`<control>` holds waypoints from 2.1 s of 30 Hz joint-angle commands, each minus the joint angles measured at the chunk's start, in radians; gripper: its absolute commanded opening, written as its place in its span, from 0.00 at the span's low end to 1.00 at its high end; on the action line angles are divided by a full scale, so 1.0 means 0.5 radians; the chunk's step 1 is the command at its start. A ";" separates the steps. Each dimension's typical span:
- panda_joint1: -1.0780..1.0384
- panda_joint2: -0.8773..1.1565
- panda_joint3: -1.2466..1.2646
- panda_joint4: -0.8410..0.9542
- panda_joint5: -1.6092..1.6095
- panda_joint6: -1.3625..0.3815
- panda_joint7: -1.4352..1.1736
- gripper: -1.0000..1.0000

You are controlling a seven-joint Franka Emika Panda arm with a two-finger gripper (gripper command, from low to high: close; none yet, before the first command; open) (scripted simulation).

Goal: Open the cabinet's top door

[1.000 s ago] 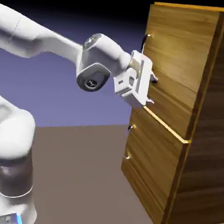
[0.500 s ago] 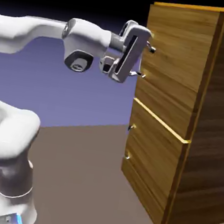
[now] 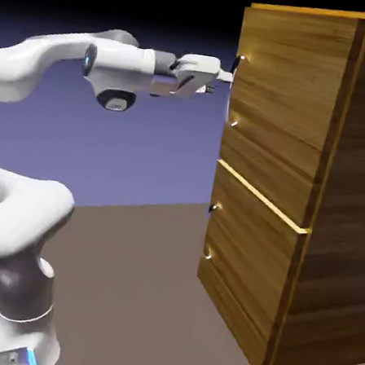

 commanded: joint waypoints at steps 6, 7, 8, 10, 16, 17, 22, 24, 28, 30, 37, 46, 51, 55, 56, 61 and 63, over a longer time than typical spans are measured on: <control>-0.143 -0.146 0.197 0.055 0.392 -0.015 0.424 0.50; -0.219 -0.167 0.214 0.086 0.426 -0.064 0.424 0.50; -0.287 -0.185 0.230 0.113 0.457 -0.108 0.424 0.50; -0.432 -0.224 0.263 0.171 0.523 -0.202 0.424 0.50; -0.591 -0.333 0.267 0.187 0.615 -0.407 0.424 0.00; -0.567 -0.395 0.229 0.127 0.623 -0.495 0.423 0.00; -0.490 -0.684 0.042 -0.146 0.635 -0.930 0.421 0.00; -0.485 -0.795 -0.031 -0.243 0.632 -1.104 0.425 0.00; -0.505 -0.993 -0.189 -0.421 0.615 -1.451 0.425 0.00; -0.462 -1.033 -0.319 -0.524 0.568 -1.611 0.363 0.00; -0.303 -1.002 -0.826 -0.752 0.260 -1.983 0.116 0.00; -0.449 -0.960 -1.322 -0.846 -0.041 -2.477 -0.034 0.00; -0.808 -1.024 -1.319 -0.858 0.070 -2.840 0.010 0.00; -0.839 -0.807 -1.600 -0.830 -0.175 -3.071 -0.169 0.00; -0.836 -0.739 -1.672 -0.816 -0.245 -3.125 -0.219 0.00; -0.793 -0.377 -1.993 -0.699 -0.586 -3.372 -0.464 0.00; -0.761 -0.232 -2.100 -0.638 -0.709 -3.458 -0.554 0.00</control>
